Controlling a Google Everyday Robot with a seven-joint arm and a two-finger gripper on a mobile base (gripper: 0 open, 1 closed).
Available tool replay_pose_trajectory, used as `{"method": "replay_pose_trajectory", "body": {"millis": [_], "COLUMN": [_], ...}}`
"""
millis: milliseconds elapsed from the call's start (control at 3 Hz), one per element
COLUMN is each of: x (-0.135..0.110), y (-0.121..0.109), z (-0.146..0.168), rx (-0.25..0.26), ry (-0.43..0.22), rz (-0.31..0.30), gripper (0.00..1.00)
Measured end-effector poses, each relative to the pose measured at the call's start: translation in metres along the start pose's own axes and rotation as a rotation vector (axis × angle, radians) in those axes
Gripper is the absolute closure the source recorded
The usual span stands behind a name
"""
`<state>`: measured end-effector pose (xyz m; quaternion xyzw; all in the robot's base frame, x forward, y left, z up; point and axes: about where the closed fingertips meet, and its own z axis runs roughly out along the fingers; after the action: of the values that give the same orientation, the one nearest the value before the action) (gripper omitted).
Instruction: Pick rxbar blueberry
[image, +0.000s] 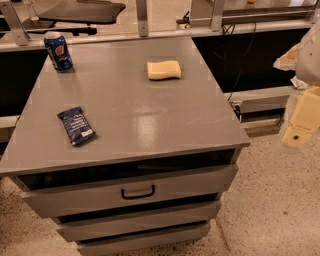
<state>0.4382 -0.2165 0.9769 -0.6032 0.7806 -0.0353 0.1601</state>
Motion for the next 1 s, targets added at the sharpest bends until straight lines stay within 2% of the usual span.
{"method": "replay_pose_trajectory", "body": {"millis": [333, 667, 1000], "x": [0.0, -0.017, -0.069], "y": [0.0, 0.003, 0.012], "z": [0.0, 0.012, 0.035], "rx": [0.0, -0.017, -0.044], "ry": [0.0, -0.027, -0.109], "rz": [0.0, -0.023, -0.076], "gripper": [0.0, 0.0, 0.0]}}
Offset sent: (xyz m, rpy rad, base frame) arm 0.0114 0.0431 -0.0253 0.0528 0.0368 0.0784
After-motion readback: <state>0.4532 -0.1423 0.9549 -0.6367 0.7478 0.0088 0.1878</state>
